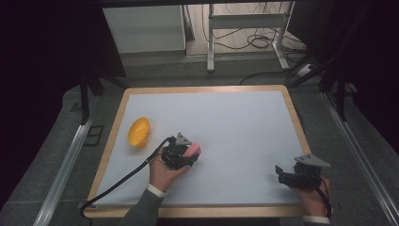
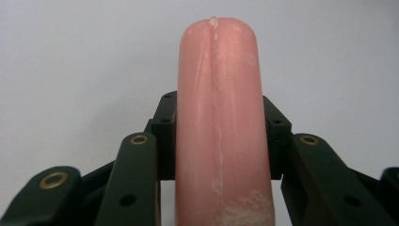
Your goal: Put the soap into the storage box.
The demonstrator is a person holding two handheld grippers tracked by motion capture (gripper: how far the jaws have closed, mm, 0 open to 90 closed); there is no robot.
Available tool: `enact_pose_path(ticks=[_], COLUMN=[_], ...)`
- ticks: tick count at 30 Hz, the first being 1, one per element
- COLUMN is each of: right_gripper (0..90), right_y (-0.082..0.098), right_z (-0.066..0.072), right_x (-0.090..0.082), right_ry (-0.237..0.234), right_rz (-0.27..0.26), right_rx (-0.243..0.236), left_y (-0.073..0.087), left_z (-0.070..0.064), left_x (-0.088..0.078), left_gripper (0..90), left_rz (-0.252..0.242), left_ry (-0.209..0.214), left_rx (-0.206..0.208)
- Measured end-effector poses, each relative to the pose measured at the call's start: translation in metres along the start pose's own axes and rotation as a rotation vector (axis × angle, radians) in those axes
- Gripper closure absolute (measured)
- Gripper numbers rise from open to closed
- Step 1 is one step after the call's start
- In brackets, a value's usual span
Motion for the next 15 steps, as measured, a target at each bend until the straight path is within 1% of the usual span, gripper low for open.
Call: enact_pose_path(ticks=[3, 5, 7, 11, 15], right_gripper=[7.3, 7.3, 7.3, 7.3, 7.3], right_y=[0.0, 0.0, 0.0, 0.0, 0.0], right_z=[0.0, -0.001, -0.001, -0.001, -0.001], right_x=[0.0, 0.0, 0.0, 0.0, 0.0], right_ry=[0.002, 0.005, 0.005, 0.004, 0.005], right_rz=[-0.001, 0.0, 0.002, 0.003, 0.003], right_rx=[0.001, 0.001, 0.005, 0.003, 0.004], left_y=[0.001, 0.002, 0.003, 0.004, 0.007], left_z=[0.002, 0.004, 0.006, 0.009, 0.015], left_x=[-0.003, -0.006, -0.01, -0.015, -0.021], left_gripper=[59.9, 59.9, 59.8, 59.8, 59.9], left_rz=[-0.006, -0.023, -0.03, -0.038, -0.041], left_ry=[-0.006, -0.014, -0.021, -0.027, -0.034], left_rx=[0.001, -0.003, -0.004, -0.01, -0.021])
Point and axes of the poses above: each handheld gripper's, and its own axes: x roughly forward along the jaws, y roughly out of its underside, z roughly to its left, the point moved 1 cm from there along x, roughly forward along the jaws, and after that the axes turned 12 degrees about y, right-handed, at the moved point
